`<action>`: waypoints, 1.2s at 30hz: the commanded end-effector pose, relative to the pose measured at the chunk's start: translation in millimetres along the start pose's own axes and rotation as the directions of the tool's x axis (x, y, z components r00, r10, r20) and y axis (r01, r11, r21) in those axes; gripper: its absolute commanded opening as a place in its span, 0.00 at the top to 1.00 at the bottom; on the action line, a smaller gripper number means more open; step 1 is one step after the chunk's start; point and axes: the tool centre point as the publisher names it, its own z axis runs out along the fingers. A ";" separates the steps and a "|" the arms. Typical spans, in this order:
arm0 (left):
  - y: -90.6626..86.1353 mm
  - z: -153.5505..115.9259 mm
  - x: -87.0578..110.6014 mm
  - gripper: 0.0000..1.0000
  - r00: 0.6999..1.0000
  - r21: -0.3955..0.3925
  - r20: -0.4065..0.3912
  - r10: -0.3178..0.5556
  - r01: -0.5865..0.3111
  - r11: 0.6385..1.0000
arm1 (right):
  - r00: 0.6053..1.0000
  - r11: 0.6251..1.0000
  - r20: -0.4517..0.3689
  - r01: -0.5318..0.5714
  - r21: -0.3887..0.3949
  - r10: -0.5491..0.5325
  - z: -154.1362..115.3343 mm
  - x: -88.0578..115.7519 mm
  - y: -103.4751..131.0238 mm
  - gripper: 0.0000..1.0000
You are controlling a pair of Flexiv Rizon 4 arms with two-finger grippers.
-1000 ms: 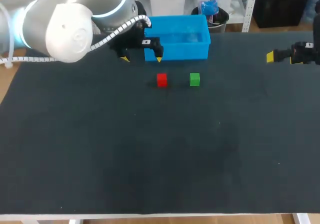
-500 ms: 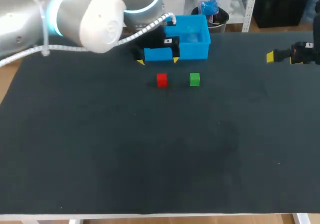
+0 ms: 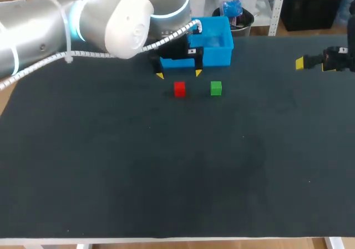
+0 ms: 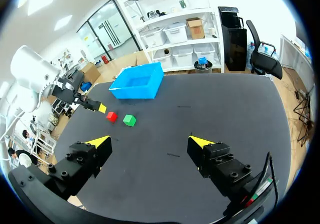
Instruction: Use the left arm to pick the red cube and place it into the blue plastic box first, then use the right arm to grasp the green cube and put it into the same blue plastic box after the first action is fully finished.
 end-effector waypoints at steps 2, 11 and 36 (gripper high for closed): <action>-1.5 18.1 1.5 0.00 0.999 0.003 -0.032 -0.003 0.003 1.000 | 1.000 1.000 -0.001 0.000 0.001 0.000 0.6 -0.3 -0.1 0.00; -0.6 46.5 7.7 0.00 0.997 0.014 -0.073 -0.011 0.012 1.000 | 1.000 1.000 -0.001 0.000 0.001 0.000 0.6 -0.3 -0.1 0.00; 8.4 71.5 1.3 0.00 0.993 -0.051 -0.115 0.008 -0.014 0.999 | 1.000 1.000 -0.001 0.000 0.001 0.000 0.6 -0.3 -0.1 0.00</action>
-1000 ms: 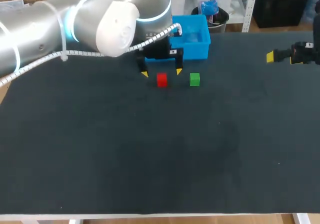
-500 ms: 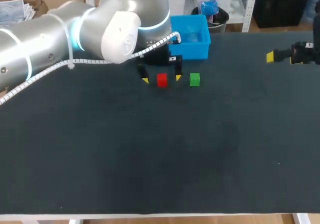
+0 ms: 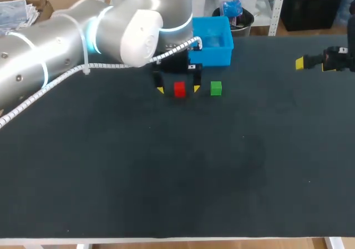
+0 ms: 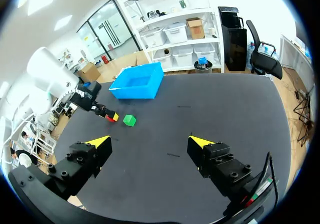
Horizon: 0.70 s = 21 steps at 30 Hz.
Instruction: Use the left arm to pick the red cube and place it into the blue plastic box first, then use the right arm to grasp the green cube and put it into the same blue plastic box after the first action is fully finished.
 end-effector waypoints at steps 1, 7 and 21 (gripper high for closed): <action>-2.2 4.2 -4.7 0.00 1.000 -0.008 -0.009 -0.002 0.002 1.000 | 1.000 1.000 -0.001 0.000 0.001 0.000 0.6 -0.2 -0.1 0.00; 0.1 8.0 -2.9 1.00 1.000 -0.025 0.021 -0.004 0.005 1.000 | 1.000 1.000 -0.001 0.000 0.001 0.000 0.6 -0.2 -0.1 0.00; -1.6 1.3 1.5 1.00 0.999 -0.042 0.037 0.008 -0.006 0.999 | 1.000 1.000 -0.001 0.000 0.001 0.000 0.6 -0.2 -0.1 0.00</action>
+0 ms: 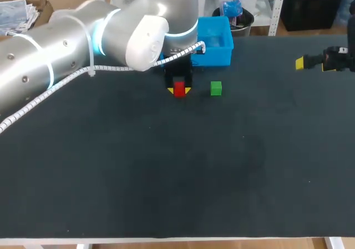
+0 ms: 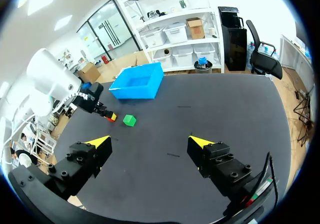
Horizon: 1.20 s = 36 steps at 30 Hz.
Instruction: Use the left arm to pick the red cube and place it into the blue plastic box first, then use the right arm to grasp the green cube and put it into the same blue plastic box after the first action is fully finished.
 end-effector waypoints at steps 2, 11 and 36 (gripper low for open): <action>-0.1 -10.3 3.9 1.00 1.000 -0.005 0.006 0.002 -0.002 1.000 | 1.000 1.000 -0.001 0.000 0.001 0.000 0.6 -0.3 -0.1 0.00; -4.6 -76.8 -2.8 1.00 0.995 0.026 0.094 0.040 -0.043 0.999 | 1.000 1.000 -0.001 0.000 0.001 0.000 0.6 -0.3 -0.1 0.00; 27.7 -160.4 -15.4 1.00 0.803 0.215 0.504 0.319 -0.474 0.854 | 1.000 1.000 -0.001 0.000 0.001 0.000 0.6 -0.3 -0.1 0.00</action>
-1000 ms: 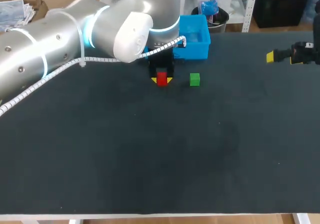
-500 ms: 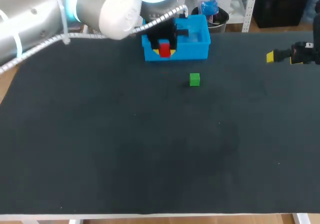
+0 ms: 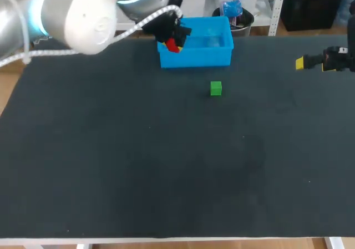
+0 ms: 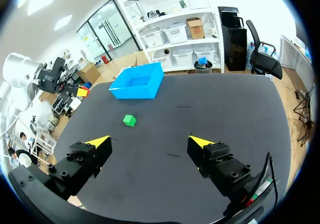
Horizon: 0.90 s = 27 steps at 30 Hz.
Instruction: Use the left arm to pick the red cube and place it into the blue plastic box first, then use the right arm to grasp the green cube and put it into the same blue plastic box after the first action is fully finished.
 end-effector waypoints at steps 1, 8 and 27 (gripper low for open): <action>8.8 -12.0 15.3 1.00 0.987 0.104 0.161 0.018 -0.035 0.994 | 1.000 1.000 -0.001 0.000 0.001 0.000 0.5 -0.3 -0.1 0.00; 7.7 -12.7 14.4 1.00 0.986 0.104 0.164 0.033 -0.051 0.993 | 1.000 1.000 -0.001 0.000 0.001 0.000 0.5 -0.3 -0.1 0.00; 34.8 46.1 -52.9 1.00 0.977 0.157 0.186 0.100 -0.130 0.979 | 1.000 1.000 -0.001 0.000 0.001 0.000 0.5 -0.3 -0.1 0.00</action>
